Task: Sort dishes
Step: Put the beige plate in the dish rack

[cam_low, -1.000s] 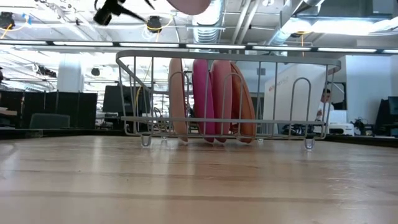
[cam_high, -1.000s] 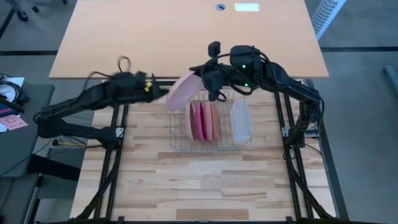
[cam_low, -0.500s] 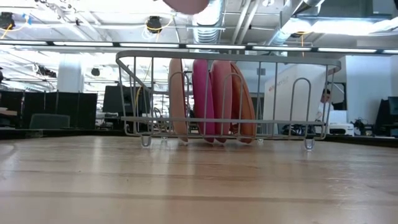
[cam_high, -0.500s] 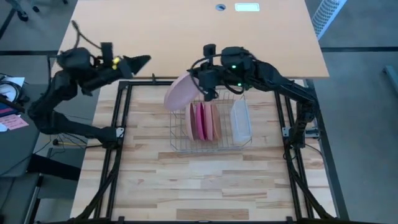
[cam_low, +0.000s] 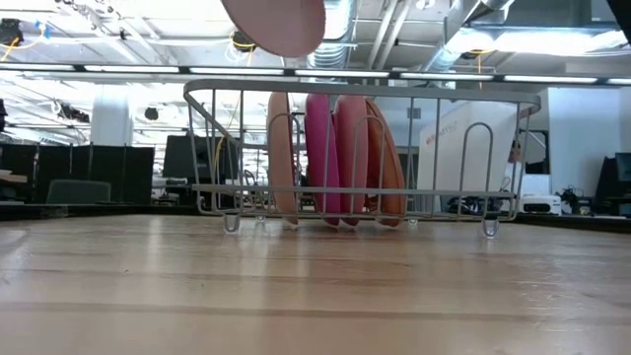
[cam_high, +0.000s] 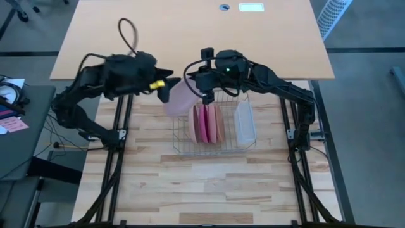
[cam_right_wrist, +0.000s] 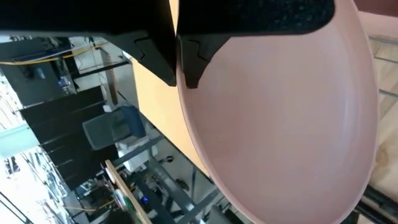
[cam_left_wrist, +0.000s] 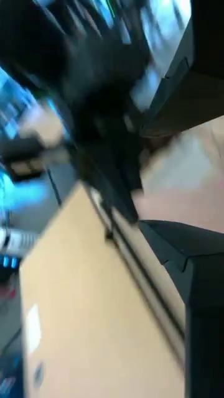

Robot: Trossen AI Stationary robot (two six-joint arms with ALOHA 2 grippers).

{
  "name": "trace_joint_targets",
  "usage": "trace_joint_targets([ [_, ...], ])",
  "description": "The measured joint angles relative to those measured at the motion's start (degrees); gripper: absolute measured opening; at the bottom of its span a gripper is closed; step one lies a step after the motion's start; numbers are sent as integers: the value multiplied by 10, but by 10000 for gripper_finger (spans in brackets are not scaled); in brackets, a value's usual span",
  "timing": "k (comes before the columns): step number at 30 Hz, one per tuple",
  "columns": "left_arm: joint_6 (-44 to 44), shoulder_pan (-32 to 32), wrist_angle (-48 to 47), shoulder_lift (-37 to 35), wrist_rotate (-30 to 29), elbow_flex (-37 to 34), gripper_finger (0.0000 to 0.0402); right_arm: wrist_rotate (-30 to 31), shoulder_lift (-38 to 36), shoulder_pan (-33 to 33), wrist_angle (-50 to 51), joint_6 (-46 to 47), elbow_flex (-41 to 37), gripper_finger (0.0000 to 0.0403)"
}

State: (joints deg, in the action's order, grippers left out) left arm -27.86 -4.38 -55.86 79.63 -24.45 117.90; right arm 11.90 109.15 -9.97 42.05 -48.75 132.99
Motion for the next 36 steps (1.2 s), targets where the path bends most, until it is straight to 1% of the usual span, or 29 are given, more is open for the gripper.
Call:
trace_joint_targets([
  [2, 38, 13, -57, 28, -38, 40, 224, 0, -1, -1, -3, 6, 0, 1],
  [4, 55, 21, -115, 55, -55, 82, 224, 0, -1, -2, -2, 7, 0, 2],
  [7, 66, 28, -185, 92, -59, 136, 224, 0, 0, -3, 1, 7, 0, 2],
  [9, 68, 34, -215, 113, -60, 164, 224, 0, -1, -4, 0, 7, 0, 2],
  [10, 68, 36, -222, 120, -60, 172, 224, 0, -1, -6, -2, 7, 0, 2],
  [15, 48, 45, -238, 123, -59, 166, 224, -2, 0, -10, 1, 8, 0, 2],
  [18, 36, 52, -233, 111, -57, 166, 224, -25, -1, -17, 6, 10, 0, 2],
  [21, 29, 52, -220, 86, -57, 166, 224, -52, -1, -27, 8, 49, 0, 2],
  [23, 32, 51, -217, 68, -61, 167, 224, -94, -2, -38, 8, 89, 0, 2],
  [25, 49, 51, -216, 57, -67, 167, 224, -150, -3, -49, 4, 124, 0, 2],
  [30, 132, 51, -207, 43, -67, 166, 224, -281, -3, -76, 9, 223, 0, 2],
  [31, 157, 51, -197, 40, -67, 166, 224, -320, 0, -83, 8, 254, 0, 2],
  [34, 229, 51, -160, 33, -67, 166, 224, -467, 12, -107, 9, 344, 0, 2],
  [36, 262, 51, -129, 33, -64, 166, 224, -545, 25, -116, -3, 404, 0, 2],
])
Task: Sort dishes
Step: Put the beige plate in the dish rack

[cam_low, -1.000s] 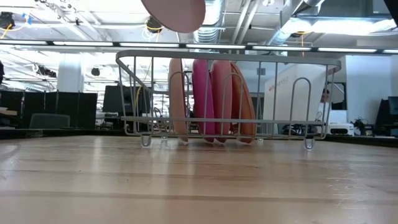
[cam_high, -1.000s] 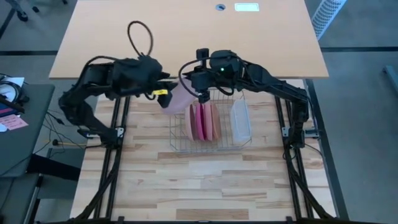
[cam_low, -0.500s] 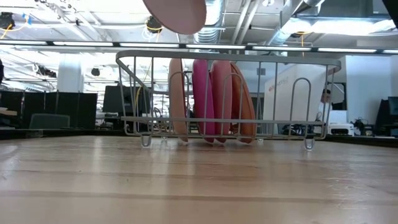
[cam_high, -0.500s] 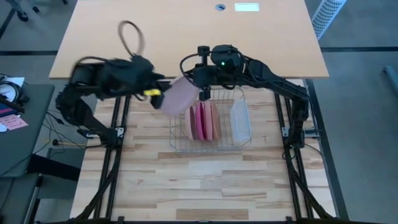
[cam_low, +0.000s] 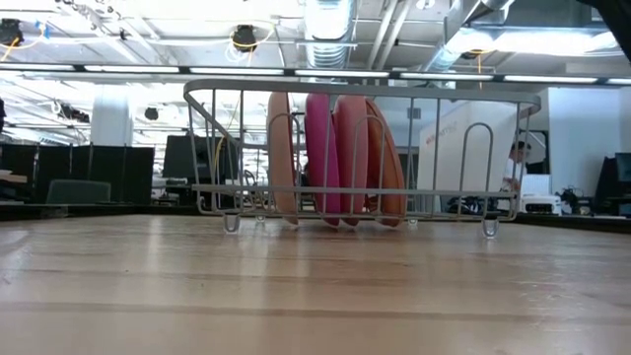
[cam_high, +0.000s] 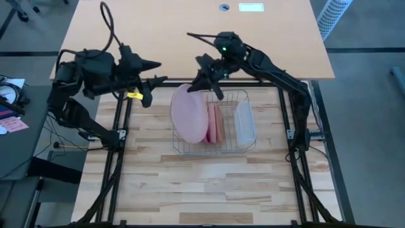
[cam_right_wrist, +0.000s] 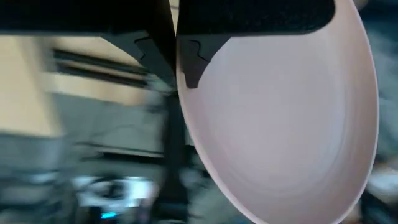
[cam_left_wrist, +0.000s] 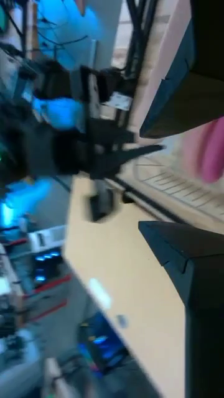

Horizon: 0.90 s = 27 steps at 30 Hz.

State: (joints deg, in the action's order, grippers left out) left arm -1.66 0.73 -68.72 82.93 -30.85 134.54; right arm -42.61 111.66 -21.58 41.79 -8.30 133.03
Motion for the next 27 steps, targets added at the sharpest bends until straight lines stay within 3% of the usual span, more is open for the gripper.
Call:
trace_joint_targets([
  [6, 45, -7, 62, 2, 38, 0, 224, -193, 32, -20, -19, 152, 0, 2],
  [9, 49, -11, 76, 1, 87, 0, 224, -239, 41, -20, -17, 197, 0, 2],
  [13, 43, -11, 76, 2, 133, 0, 219, -242, 40, -16, -25, 200, 0, 2],
  [23, -15, -11, 72, 2, 146, 0, 177, -215, 40, -14, -24, 225, 0, 2],
  [27, -119, -12, 72, 1, 145, 0, 174, -130, 39, -14, -23, 224, 0, 2],
])
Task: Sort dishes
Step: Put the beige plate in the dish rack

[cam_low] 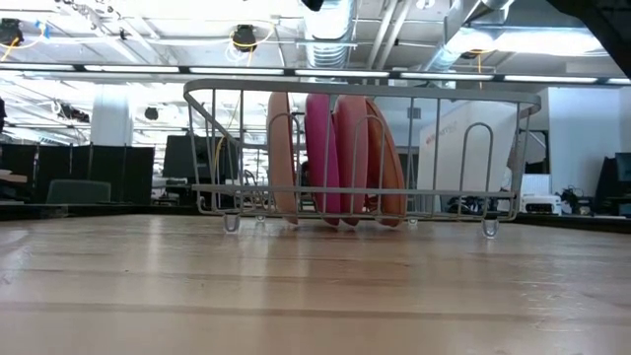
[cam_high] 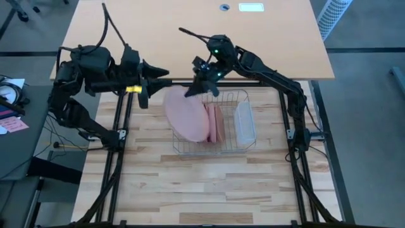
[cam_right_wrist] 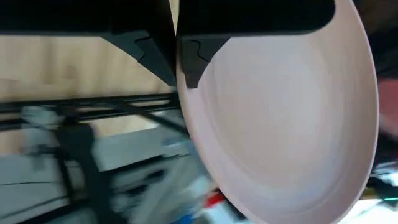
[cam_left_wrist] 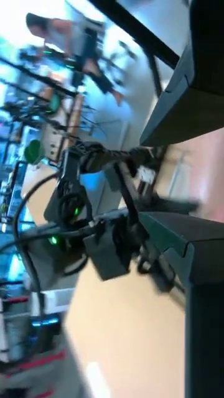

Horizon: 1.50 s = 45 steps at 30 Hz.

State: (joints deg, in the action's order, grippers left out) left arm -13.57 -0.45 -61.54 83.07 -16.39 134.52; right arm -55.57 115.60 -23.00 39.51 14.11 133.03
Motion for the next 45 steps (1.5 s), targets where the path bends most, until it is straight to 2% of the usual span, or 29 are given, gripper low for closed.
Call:
trace_joint_targets([
  [3, -97, 0, -8, 0, -19, 0, 179, 116, -2, -4, 0, 0, 1, 2],
  [5, -131, 0, -31, 0, -43, 0, 184, 193, -2, -9, 1, -1, 9, 2],
  [8, -148, 0, -74, 3, -138, 0, 190, 290, -2, -9, -3, -10, 19, 2],
  [10, -126, 4, -95, 4, -211, 0, 191, 324, -3, -6, -8, -23, 20, 2],
  [13, -48, 16, -101, 9, -321, 0, 191, 362, -3, -1, -3, -31, 20, 2],
  [15, 2, 19, -101, 14, -353, 0, 190, 385, -2, 4, -1, -38, 20, 2],
  [17, 14, 15, -104, 17, -341, -1, 190, 410, -3, 10, -1, -52, 20, 2],
  [19, -13, 4, -117, 23, -318, -2, 190, 435, -3, 15, -2, -72, 20, 2],
  [24, -76, -7, -212, 35, -304, -5, 190, 481, -10, 31, -5, -156, 20, 2],
  [31, -75, -24, -254, 62, -290, -6, 168, 533, -23, 47, 1, -235, 20, 2],
  [35, -70, -27, -249, 76, -290, -5, 136, 568, -24, 55, 10, -270, 20, 2],
  [39, -69, -27, -236, 82, -288, -5, 87, 617, -26, 59, 49, -290, 20, 2],
  [45, -64, -32, -240, 89, -267, -5, 25, 622, -26, 59, 68, -299, 19, 2],
])
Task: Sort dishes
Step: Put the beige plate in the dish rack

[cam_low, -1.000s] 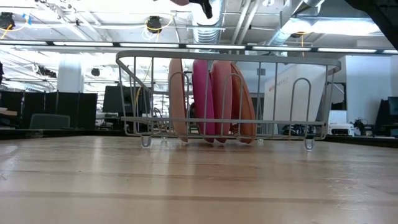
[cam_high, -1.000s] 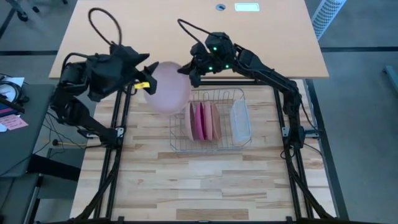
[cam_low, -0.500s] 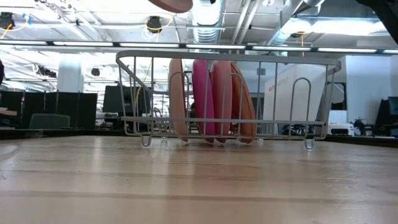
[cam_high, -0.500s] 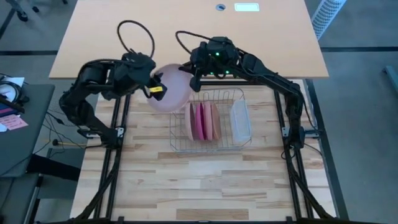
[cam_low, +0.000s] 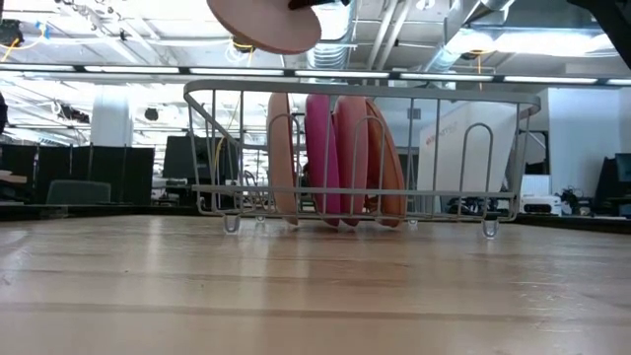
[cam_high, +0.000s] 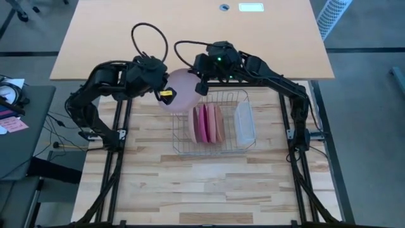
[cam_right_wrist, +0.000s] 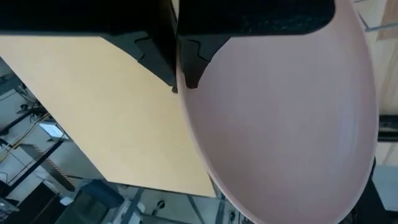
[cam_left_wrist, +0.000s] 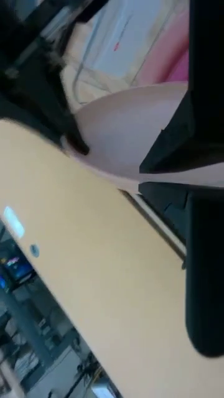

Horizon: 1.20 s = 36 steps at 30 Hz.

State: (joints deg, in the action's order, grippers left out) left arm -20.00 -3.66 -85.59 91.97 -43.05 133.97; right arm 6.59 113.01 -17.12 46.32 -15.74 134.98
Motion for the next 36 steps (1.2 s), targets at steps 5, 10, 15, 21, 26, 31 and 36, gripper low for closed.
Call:
trace_joint_targets([
  [5, -9, -6, -7, 6, 18, 0, 36, 0, 0, 2, 3, -10, 0, 2],
  [10, -9, -2, -12, 20, -3, 0, 92, 0, 0, 6, 2, -28, 0, 2],
  [15, -11, -5, -19, 31, 7, 0, 117, 0, 1, 11, -2, -28, 0, 2],
  [21, -11, -5, -36, 40, 8, 0, 27, -1, 1, 17, 8, -30, 0, 2],
  [26, -23, -6, -46, 48, -1, 0, 12, -2, 1, 18, 20, -28, 0, 10],
  [31, -45, -6, -45, 48, -25, 0, 5, -2, 0, 19, 31, -17, 0, 56],
  [36, -54, -5, -43, 48, -100, -1, 3, 22, -15, 12, 58, 26, 1, 116],
])
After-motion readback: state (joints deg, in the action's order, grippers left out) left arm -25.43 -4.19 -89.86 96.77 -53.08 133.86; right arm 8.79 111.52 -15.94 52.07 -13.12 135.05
